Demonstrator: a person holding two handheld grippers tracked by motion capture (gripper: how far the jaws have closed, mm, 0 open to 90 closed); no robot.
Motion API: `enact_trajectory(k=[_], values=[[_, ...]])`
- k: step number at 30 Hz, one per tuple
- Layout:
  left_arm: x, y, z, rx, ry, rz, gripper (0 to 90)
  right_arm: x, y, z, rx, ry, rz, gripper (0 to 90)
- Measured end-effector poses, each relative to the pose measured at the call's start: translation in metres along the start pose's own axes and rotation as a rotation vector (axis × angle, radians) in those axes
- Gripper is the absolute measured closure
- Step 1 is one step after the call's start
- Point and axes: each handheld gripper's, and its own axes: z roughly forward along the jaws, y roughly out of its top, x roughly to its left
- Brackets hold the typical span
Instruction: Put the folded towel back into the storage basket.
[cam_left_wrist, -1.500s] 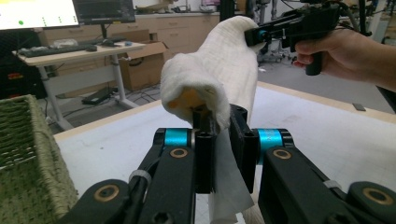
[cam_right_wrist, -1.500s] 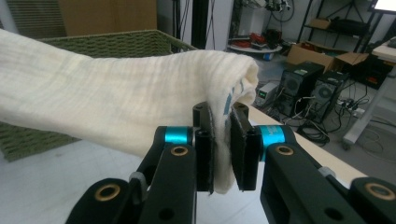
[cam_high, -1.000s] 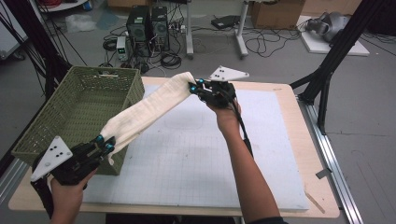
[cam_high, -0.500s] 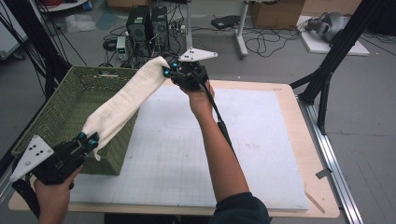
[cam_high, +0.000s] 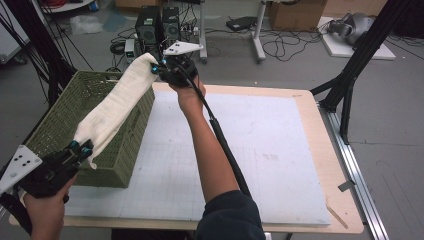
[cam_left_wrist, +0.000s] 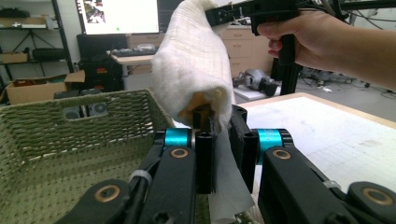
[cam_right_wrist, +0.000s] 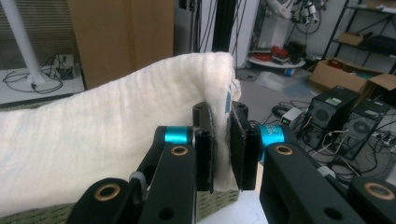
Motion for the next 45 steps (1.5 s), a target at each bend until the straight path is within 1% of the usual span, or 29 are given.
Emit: enact_trajectory(k=[3, 8, 12, 16, 20, 23, 25, 27, 32, 33, 36, 39, 41, 45], values=[[0.003, -0.001, -0.001, 0.003, 0.01, -0.003, 82.2, 0.003, 0.002, 0.011, 0.002, 0.001, 0.004, 81.3], [0.007, -0.002, -0.003, 0.016, 0.041, 0.004, 82.2, 0.006, 0.003, 0.024, 0.007, 0.009, 0.014, 81.3], [0.01, -0.003, -0.004, 0.023, 0.058, 0.003, 82.2, 0.01, 0.006, 0.035, 0.009, 0.011, 0.004, 81.3], [0.012, -0.003, -0.005, 0.029, 0.075, 0.008, 82.2, 0.014, 0.007, 0.047, 0.015, 0.016, 0.007, 81.4], [0.015, -0.003, -0.007, 0.036, 0.09, 0.016, 82.2, 0.02, 0.009, 0.061, 0.023, 0.033, 0.003, 81.4], [0.019, -0.004, -0.009, 0.035, 0.101, 0.009, 82.1, 0.025, 0.012, 0.071, 0.031, 0.038, -0.004, 81.4], [0.021, -0.004, -0.01, 0.033, 0.107, 0.004, 82.2, 0.028, 0.013, 0.077, 0.026, 0.041, -0.005, 81.4], [0.022, -0.005, -0.011, 0.034, 0.113, -0.001, 82.2, 0.03, 0.013, 0.083, 0.03, 0.043, -0.008, 81.4], [0.027, -0.005, -0.013, 0.036, 0.121, -0.008, 82.2, 0.032, 0.012, 0.096, 0.043, 0.044, 0.0, 81.4], [0.027, -0.006, -0.013, 0.033, 0.124, -0.011, 82.2, 0.032, 0.012, 0.098, 0.046, 0.042, 0.005, 81.4], [0.029, -0.006, -0.014, 0.035, 0.128, -0.014, 82.1, 0.034, 0.014, 0.107, 0.05, 0.044, 0.002, 81.4], [0.03, -0.007, -0.013, 0.038, 0.135, -0.018, 82.1, 0.037, 0.016, 0.116, 0.056, 0.046, -0.001, 81.5], [0.03, -0.008, -0.013, 0.047, 0.14, -0.013, 82.1, 0.04, 0.016, 0.123, 0.065, 0.044, -0.001, 81.5], [0.032, -0.01, -0.012, 0.06, 0.144, -0.017, 81.2, 0.046, 0.015, 0.138, 0.084, 0.044, 0.011, 81.5]])
